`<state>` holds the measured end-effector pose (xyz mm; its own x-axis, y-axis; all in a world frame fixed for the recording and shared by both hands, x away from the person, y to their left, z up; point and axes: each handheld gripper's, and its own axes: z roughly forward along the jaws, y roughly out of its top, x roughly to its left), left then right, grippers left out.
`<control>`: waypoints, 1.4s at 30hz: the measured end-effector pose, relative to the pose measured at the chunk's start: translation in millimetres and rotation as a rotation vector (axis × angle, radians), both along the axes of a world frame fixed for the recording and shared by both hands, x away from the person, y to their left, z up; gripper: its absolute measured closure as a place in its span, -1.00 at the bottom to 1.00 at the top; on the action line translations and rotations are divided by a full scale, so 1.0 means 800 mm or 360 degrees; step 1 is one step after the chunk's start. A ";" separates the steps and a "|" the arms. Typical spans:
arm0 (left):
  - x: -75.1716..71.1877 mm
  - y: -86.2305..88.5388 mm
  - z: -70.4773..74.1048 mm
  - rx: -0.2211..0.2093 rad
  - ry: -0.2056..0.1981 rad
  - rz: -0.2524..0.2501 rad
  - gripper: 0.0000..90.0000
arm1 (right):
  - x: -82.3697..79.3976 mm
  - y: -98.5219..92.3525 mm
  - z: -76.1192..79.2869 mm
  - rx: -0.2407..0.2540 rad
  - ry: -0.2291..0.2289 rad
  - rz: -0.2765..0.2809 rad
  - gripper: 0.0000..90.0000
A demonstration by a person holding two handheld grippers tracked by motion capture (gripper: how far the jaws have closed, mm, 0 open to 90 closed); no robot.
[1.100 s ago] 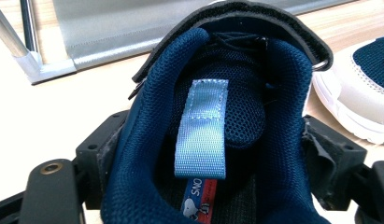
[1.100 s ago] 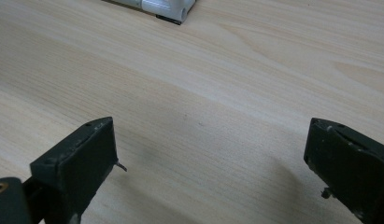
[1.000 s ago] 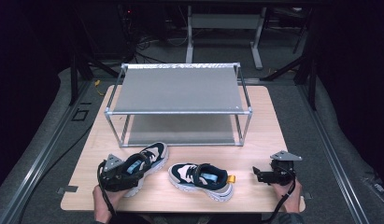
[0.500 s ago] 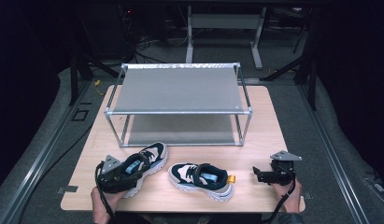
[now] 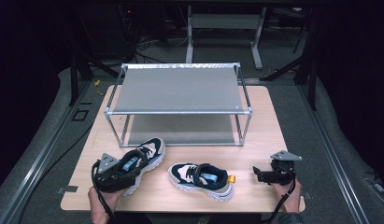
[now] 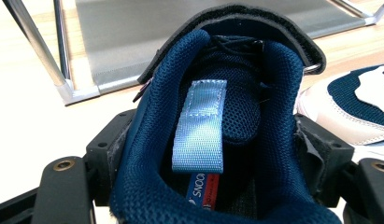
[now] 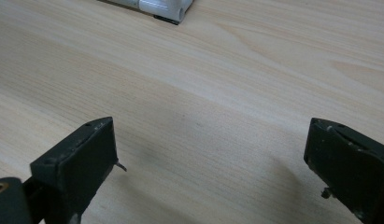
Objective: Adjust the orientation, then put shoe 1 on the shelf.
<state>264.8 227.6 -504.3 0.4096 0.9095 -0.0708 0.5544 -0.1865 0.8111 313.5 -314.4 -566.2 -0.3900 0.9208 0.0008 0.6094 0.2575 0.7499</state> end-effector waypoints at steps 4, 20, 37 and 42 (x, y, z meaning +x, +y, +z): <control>0.000 0.000 0.003 -0.0014 -0.0011 0.0034 -0.43 | 0.000 0.000 0.000 -0.0001 0.0000 0.0000 -0.95; 0.016 -0.022 0.022 -0.0006 -0.0071 0.0111 -0.43 | 0.000 0.001 0.000 -0.0010 0.0001 -0.0002 -0.95; 0.052 -0.049 0.024 0.0008 -0.0107 0.0184 -0.43 | -0.001 0.001 0.001 -0.0023 0.0016 0.0006 -0.95; 0.062 -0.057 0.022 0.0006 -0.0130 0.0208 -0.44 | -0.001 0.001 0.001 -0.0024 0.0016 0.0005 -0.95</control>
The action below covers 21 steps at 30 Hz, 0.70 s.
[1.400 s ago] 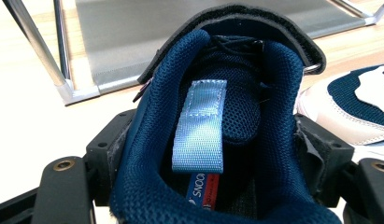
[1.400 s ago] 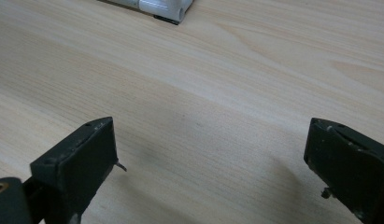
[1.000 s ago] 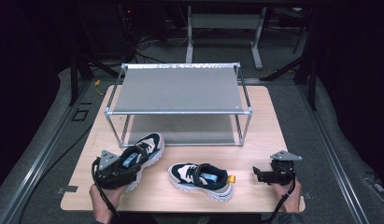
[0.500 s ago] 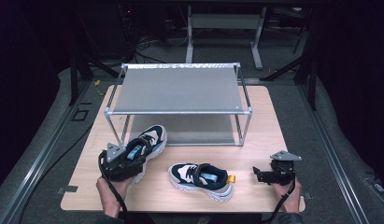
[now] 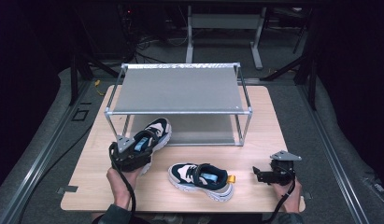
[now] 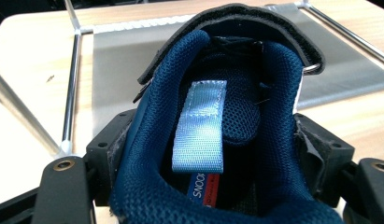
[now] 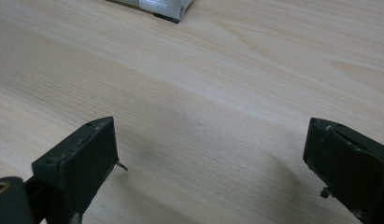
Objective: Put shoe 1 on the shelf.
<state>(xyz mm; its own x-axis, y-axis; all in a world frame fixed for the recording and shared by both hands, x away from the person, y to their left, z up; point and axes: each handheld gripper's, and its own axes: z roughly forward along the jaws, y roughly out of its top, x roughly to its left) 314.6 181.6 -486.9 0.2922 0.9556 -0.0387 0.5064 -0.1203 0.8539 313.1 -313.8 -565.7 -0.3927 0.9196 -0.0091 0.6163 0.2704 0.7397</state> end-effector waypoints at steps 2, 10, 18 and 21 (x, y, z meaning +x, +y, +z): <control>0.005 -0.003 -0.002 0.0000 -0.0002 0.0012 -0.44 | 0.000 0.000 0.000 0.0000 0.0000 0.0001 -0.95; 0.025 -0.013 -0.006 -0.0016 -0.0007 0.0036 -0.44 | 0.000 0.000 0.000 0.0002 0.0002 0.0004 -0.94; 0.045 -0.026 -0.016 -0.0023 0.0014 0.0052 -0.44 | 0.000 0.001 0.000 0.0003 -0.0003 0.0006 -0.94; 0.055 -0.033 -0.020 -0.0018 0.0009 0.0073 -0.44 | 0.000 0.001 0.000 0.0004 -0.0004 0.0006 -0.94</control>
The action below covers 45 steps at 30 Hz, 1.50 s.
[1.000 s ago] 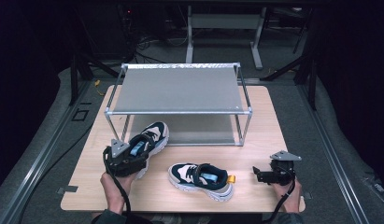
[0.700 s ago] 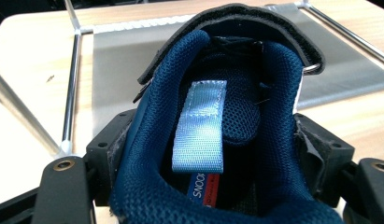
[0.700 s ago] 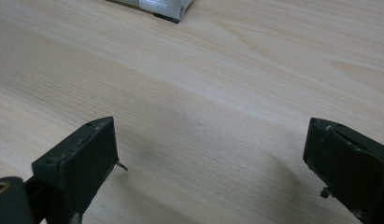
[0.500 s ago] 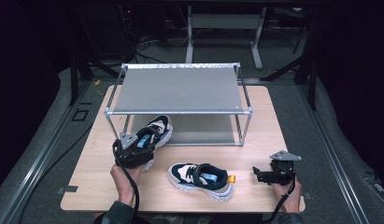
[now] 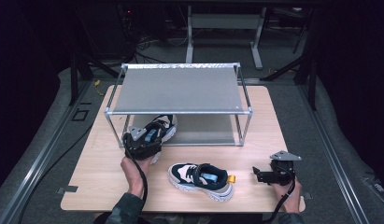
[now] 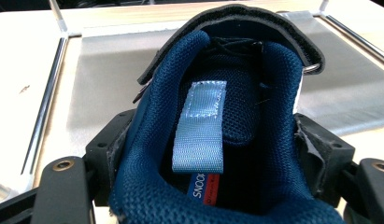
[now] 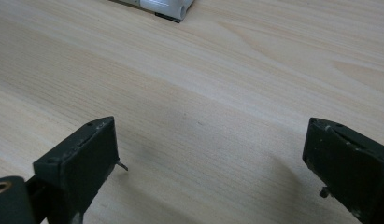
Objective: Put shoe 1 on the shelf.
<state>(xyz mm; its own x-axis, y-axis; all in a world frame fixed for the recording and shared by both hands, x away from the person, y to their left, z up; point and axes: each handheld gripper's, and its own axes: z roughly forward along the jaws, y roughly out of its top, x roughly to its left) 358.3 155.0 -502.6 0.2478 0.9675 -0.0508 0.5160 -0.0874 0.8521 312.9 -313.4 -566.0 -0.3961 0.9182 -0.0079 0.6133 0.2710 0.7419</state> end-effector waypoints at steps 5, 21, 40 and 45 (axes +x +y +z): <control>0.011 -0.005 -0.003 0.0008 0.0010 0.0012 -0.44 | 0.000 0.000 0.000 -0.0001 0.0000 0.0000 -0.94; 0.046 -0.020 -0.024 -0.0007 0.0082 -0.0014 -0.45 | 0.000 0.000 -0.001 0.0011 -0.0006 0.0001 -0.93; 0.066 -0.017 -0.025 -0.0050 0.0107 -0.0020 -0.80 | 0.000 0.000 0.000 0.0006 -0.0008 -0.0001 -0.94; 0.051 -0.005 -0.016 -0.0089 0.0089 -0.0053 -0.81 | 0.000 0.000 0.000 0.0004 -0.0006 -0.0002 -0.93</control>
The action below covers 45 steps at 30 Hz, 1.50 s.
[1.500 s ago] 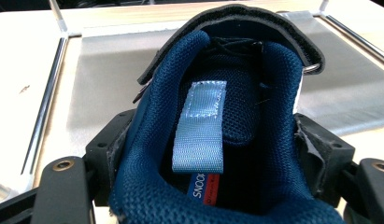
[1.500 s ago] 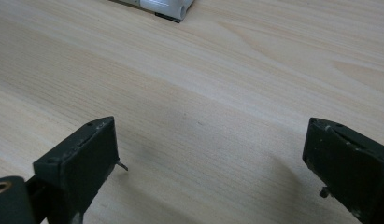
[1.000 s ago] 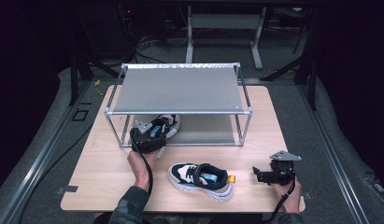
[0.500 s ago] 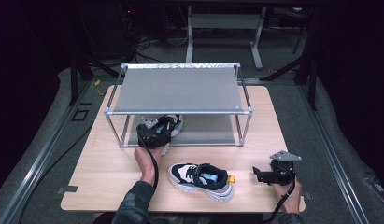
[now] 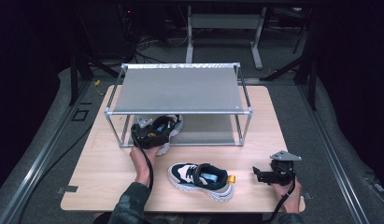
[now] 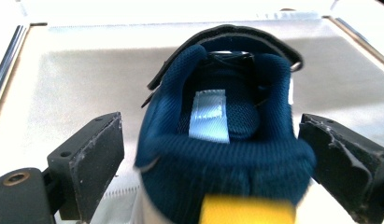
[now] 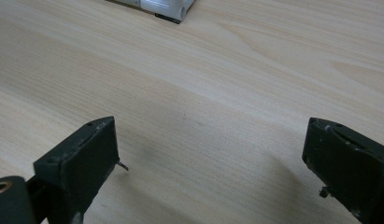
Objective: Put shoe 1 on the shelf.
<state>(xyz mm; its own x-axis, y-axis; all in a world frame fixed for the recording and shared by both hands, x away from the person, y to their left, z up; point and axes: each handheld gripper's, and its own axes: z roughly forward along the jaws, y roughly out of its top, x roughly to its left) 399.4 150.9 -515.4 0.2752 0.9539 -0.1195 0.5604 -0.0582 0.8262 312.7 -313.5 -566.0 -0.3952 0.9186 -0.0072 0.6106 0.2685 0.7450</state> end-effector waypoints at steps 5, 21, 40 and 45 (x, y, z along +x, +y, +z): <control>-0.025 0.013 0.009 -0.0032 -0.0044 -0.0060 -0.71 | 0.000 0.000 0.000 -0.0001 0.0002 0.0004 -0.93; -0.054 0.025 -0.006 -0.0105 -0.0027 -0.0124 -0.07 | 0.000 0.000 0.000 -0.0005 0.0004 0.0001 -0.93; -0.038 -0.006 -0.010 -0.0097 -0.0019 -0.0113 0.26 | 0.000 0.000 0.000 -0.0007 0.0008 0.0002 -0.93; -0.030 -0.014 -0.012 -0.0089 -0.0016 -0.0094 0.29 | 0.000 0.000 0.000 -0.0005 0.0008 0.0004 -0.93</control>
